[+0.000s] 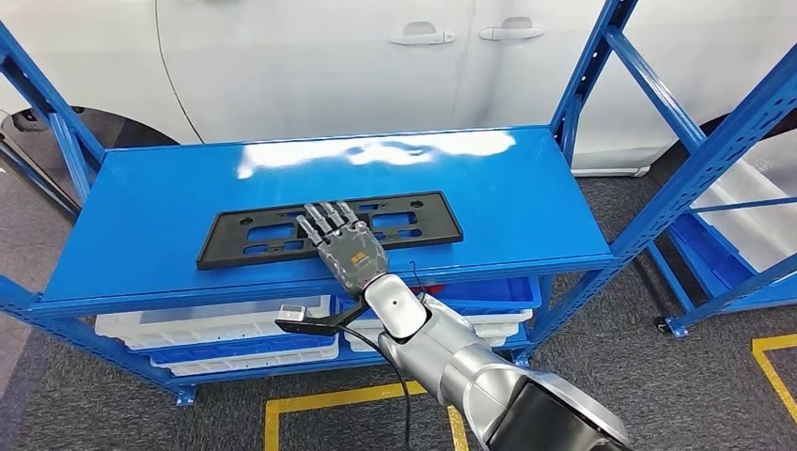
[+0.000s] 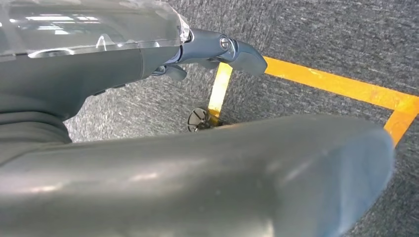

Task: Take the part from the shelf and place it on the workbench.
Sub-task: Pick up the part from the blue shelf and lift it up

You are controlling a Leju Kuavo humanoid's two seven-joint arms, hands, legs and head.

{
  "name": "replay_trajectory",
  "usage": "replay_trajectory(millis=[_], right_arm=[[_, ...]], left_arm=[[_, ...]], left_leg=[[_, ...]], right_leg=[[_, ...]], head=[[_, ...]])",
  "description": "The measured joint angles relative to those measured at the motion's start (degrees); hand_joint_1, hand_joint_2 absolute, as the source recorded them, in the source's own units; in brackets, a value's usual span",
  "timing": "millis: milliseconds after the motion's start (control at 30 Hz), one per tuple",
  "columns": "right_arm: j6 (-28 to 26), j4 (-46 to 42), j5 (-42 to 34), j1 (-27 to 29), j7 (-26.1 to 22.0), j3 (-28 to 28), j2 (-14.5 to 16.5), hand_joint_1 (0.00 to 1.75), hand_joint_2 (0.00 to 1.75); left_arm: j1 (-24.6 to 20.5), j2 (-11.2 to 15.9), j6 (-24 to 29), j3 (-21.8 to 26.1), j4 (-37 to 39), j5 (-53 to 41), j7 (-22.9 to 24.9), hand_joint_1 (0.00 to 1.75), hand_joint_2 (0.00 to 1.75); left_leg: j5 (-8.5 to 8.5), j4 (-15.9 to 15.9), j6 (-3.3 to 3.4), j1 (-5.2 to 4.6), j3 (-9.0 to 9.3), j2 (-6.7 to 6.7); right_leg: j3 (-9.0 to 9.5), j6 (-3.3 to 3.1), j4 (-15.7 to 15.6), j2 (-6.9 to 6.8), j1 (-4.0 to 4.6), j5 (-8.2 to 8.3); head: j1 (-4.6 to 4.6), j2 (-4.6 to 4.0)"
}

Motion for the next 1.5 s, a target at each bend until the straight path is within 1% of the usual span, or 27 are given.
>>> replay_trajectory(millis=[67, 100, 167, 233, 267, 367, 400, 433, 467, 533, 600, 700, 767, 800, 867, 900, 933, 967, 1000, 1033, 1100, 1133, 1300, 1367, 1433, 1467, 1500], right_arm=[[0.10, 0.03, 0.31, -0.11, 0.28, 0.28, 0.02, 0.00, 1.75], [0.18, 0.04, 0.44, -0.14, 0.42, 0.38, 0.02, 0.00, 1.75], [0.31, 0.10, 0.57, -0.11, 0.59, 0.47, 0.03, 0.00, 1.75], [0.33, 0.14, 0.60, -0.09, 0.72, 0.50, 0.06, 0.00, 1.75], [0.32, 0.14, 0.61, -0.13, 0.78, 0.55, 0.08, 0.00, 1.75], [0.26, 0.29, 0.63, -0.08, 1.01, 0.78, 0.09, 0.00, 1.75], [0.23, 0.43, 0.64, 0.04, 1.11, 0.83, 0.08, 0.00, 1.75], [0.19, 0.57, 0.66, 0.17, 1.23, 0.84, 0.07, 0.00, 1.75], [0.15, 0.70, 0.69, 0.24, 1.36, 0.85, 0.07, 0.00, 1.75], [0.06, 0.86, 0.79, 0.26, 1.54, 0.86, 0.06, 0.00, 1.75], [-0.07, 0.96, 0.84, 0.19, 1.61, 0.86, 0.06, 0.00, 1.75], [-0.23, 1.09, 0.92, 0.16, 1.64, 0.86, 0.05, 0.00, 1.75], [-0.27, 1.15, 1.06, 0.11, 1.59, 0.86, 0.05, 0.00, 1.75], [-0.28, 1.16, 1.16, 0.08, 1.56, 0.86, 0.05, 0.00, 1.75], [-0.28, 1.25, 1.42, 0.13, 1.51, 0.86, 0.03, 0.00, 1.75], [-0.28, 1.34, 1.50, 0.21, 1.50, 0.86, 0.01, 0.00, 1.75], [-0.28, 1.45, 1.55, 0.30, 1.50, 0.86, -0.02, 0.00, 1.75], [-0.28, 1.54, 1.55, 0.35, 1.50, 0.86, -0.04, 0.00, 1.75], [-0.28, 1.60, 1.55, 0.34, 1.50, 0.86, -0.05, 0.00, 1.75], [-0.29, 1.63, 1.55, 0.28, 1.50, 0.86, -0.05, 0.00, 1.75], [-0.31, 1.63, 1.55, 0.11, 1.50, 0.86, -0.05, 0.00, 1.75], [-0.32, 1.63, 1.55, 0.06, 1.49, 0.86, -0.05, 0.00, 1.75], [-0.33, 1.63, 1.55, 0.02, 1.47, 0.86, -0.05, 0.00, 1.75], [-0.33, 1.61, 1.55, 0.04, 1.42, 0.86, -0.02, 0.00, 1.75], [-0.31, 1.57, 1.55, 0.18, 1.36, 0.86, 0.12, 0.00, 1.75], [-0.30, 1.54, 1.55, 0.26, 1.36, 0.86, 0.19, 0.00, 1.75], [-0.30, 1.55, 1.55, 0.33, 1.35, 0.86, 0.22, 0.00, 1.75]], left_arm=[[-0.07, -0.09, -0.02, 0.01, 0.00, -0.04, -0.03, 0.00, 0.00], [-0.09, -0.13, -0.03, 0.02, 0.01, -0.08, -0.05, 0.00, 0.00], [-0.09, -0.14, -0.06, 0.04, 0.01, -0.15, -0.07, 0.00, 0.00], [-0.07, -0.15, -0.10, 0.04, 0.00, -0.18, -0.09, 0.00, 0.00], [-0.10, -0.15, -0.15, 0.04, -0.01, -0.21, -0.13, 0.00, 0.00], [-0.07, -0.08, -0.29, 0.04, 0.01, -0.37, -0.30, 0.00, 0.00], [0.00, -0.04, -0.33, 0.04, 0.02, -0.43, -0.33, 0.00, 0.00], [0.07, 0.00, -0.38, 0.04, 0.02, -0.50, -0.35, 0.00, 0.00], [0.11, 0.01, -0.44, 0.04, 0.01, -0.62, -0.36, 0.00, 0.00], [0.08, 0.04, -0.54, 0.04, 0.01, -0.86, -0.37, 0.00, 0.00], [-0.04, 0.07, -0.57, 0.04, 0.01, -1.01, -0.37, 0.00, 0.00], [-0.05, 0.04, -0.57, 0.04, 0.01, -1.05, -0.36, 0.00, 0.00], [-0.01, 0.02, -0.57, 0.05, 0.01, -1.11, -0.36, 0.00, 0.00], [-0.04, 0.02, -0.57, 0.06, 0.00, -1.19, -0.37, 0.00, 0.00], [-0.07, 0.05, -0.57, 0.08, 0.00, -1.32, -0.37, 0.00, 0.00], [-0.06, 0.05, -0.57, 0.09, 0.01, -1.35, -0.37, 0.00, 0.00], [-0.04, 0.05, -0.57, 0.09, 0.01, -1.36, -0.37, 0.00, 0.00], [-0.02, 0.05, -0.57, 0.09, 0.01, -1.36, -0.37, 0.00, 0.00], [-0.02, 0.05, -0.57, 0.09, 0.01, -1.36, -0.37, 0.00, 0.00], [-0.04, 0.05, -0.57, 0.09, 0.00, -1.36, -0.37, 0.00, 0.00], [-0.12, 0.02, -0.57, 0.09, -0.01, -1.36, -0.37, 0.00, 0.00], [-0.15, 0.00, -0.57, 0.09, -0.01, -1.36, -0.37, 0.00, 0.00], [-0.21, -0.01, -0.57, 0.09, -0.01, -1.36, -0.37, 0.00, 0.00], [-0.18, 0.00, -0.58, 0.10, 0.00, -1.36, -0.37, 0.00, 0.00], [-0.06, 0.07, -0.69, 0.16, 0.00, -1.37, -0.45, 0.00, 0.00], [0.01, 0.11, -0.74, 0.20, -0.01, -1.38, -0.50, 0.00, 0.00], [0.10, 0.15, -0.79, 0.25, -0.01, -1.41, -0.54, 0.00, 0.00]], left_leg=[[0.03, -0.05, -0.18, -0.04, 0.08, -0.04], [0.07, -0.07, -0.41, -0.01, 0.03, -0.02], [0.22, -0.29, -1.09, 0.07, 0.00, 0.04], [-0.15, -0.01, -1.66, 0.09, -0.05, 0.14], [-1.06, 1.23, -1.87, 0.07, -0.52, 0.16], [-6.18, 10.95, -2.42, 0.19, -4.80, 0.17], [-7.15, 13.88, -2.61, 0.25, -6.16, 0.18], [-7.08, 15.00, -2.78, 0.31, -6.68, 0.19], [-5.97, 13.95, -2.91, 0.38, -6.13, 0.20], [-2.42, 6.73, -3.07, 0.58, -2.40, 0.26], [-0.71, 0.92, -2.65, 0.52, 0.50, 0.17], [-0.72, 0.00, -1.47, 0.32, 0.74, -0.01], [-0.56, -0.16, -0.83, 0.41, 0.74, 0.02], [-0.50, -0.24, -0.56, 0.48, 0.75, 0.04], [-0.57, -0.24, -0.28, 0.44, 0.72, 0.07], [-0.62, -0.24, -0.21, 0.40, 0.72, 0.06], [-0.68, -0.24, -0.19, 0.38, 0.76, 0.04], [-0.74, -0.23, -0.19, 0.37, 0.84, 0.01], [-0.82, -0.23, -0.25, 0.36, 0.99, -0.05], [-0.93, -0.24, -0.38, 0.35, 1.17, -0.11], [-1.18, -0.26, -0.77, 0.22, 1.37, -0.17], [-1.26, -0.28, -0.95, 0.18, 1.37, -0.18], [-1.31, -0.33, -1.14, 0.18, 1.32, -0.18], [-1.48, -0.63, -1.68, 0.26, 1.64, -0.10], [-4.56, 7.38, -2.55, 0.35, -2.36, 0.03], [-5.16, 10.71, -2.76, 0.37, -4.33, 0.07], [-4.79, 12.67, -2.86, 0.37, -5.79, 0.10]], right_leg=[[3.71, -0.97, -7.74, -0.04, 0.40, 2.88], [4.64, -1.31, -9.85, -0.07, 0.63, 3.45], [4.79, -1.57, -10.69, -0.08, 0.93, 3.61], [5.21, -1.82, -11.53, -0.16, 0.56, 4.09], [5.49, -2.04, -12.04, -0.23, 0.35, 4.36], [5.78, -2.44, -12.54, -0.39, 0.28, 4.58], [5.74, -2.46, -12.46, -0.39, 0.30, 4.55], [5.70, -2.43, -12.35, -0.37, 0.29, 4.51], [5.67, -2.35, -12.19, -0.33, 0.24, 4.43], [5.65, -1.97, -11.61, -0.27, 0.12, 4.03], [5.37, -1.38, -10.83, -0.19, 0.28, 3.59], [4.98, -0.61, -10.52, -0.11, 0.41, 3.46], [4.34, 0.03, -9.06, -0.09, 0.22, 2.37], [3.26, 0.36, -6.74, -0.08, 0.11, 1.00], [-0.38, 0.79, 0.75, -0.08, -0.10, -2.50], [-2.24, 0.89, 4.24, -0.08, -0.19, -3.62], [-3.33, 0.89, 6.02, -0.08, -0.24, -3.68], [-3.36, 0.79, 5.58, -0.08, -0.25, -2.63], [-2.23, 0.58, 2.77, -0.07, -0.24, -0.60], [-0.32, 0.26, -1.56, -0.07, -0.19, 1.73], [2.91, -0.33, -8.59, -0.05, 0.13, 4.33], [3.59, -0.51, -10.15, -0.04, 0.29, 4.58], [3.69, -0.58, -10.47, -0.04, 0.44, 4.43], [4.02, -1.07, -10.93, 0.00, 0.37, 4.43], [5.33, -2.09, -11.76, -0.04, 0.27, 3.96], [6.11, -2.37, -12.01, -0.06, 0.18, 3.58], [6.80, -2.51, -11.94, -0.05, 0.26, 2.99]], head=[[-0.01, 0.00], [-0.01, 0.00], [0.00, 0.00], [0.00, 0.00], [0.00, 0.00], [-0.01, 0.00], [-0.01, 0.00], [-0.01, 0.00], [-0.01, 0.00], [-0.01, 0.00], [-0.01, 0.00], [-0.01, 0.00], [0.00, 0.00], [0.00, 0.00], [-0.01, 0.00], [-0.01, 0.00], [-0.01, 0.00], [-0.01, 0.00], [-0.01, 0.00], [0.00, 0.00], [0.00, 0.00], [0.00, 0.00], [-0.01, 0.00], [-0.01, 0.00], [-0.01, 0.00], [-0.01, 0.00], [-0.01, 0.00]])
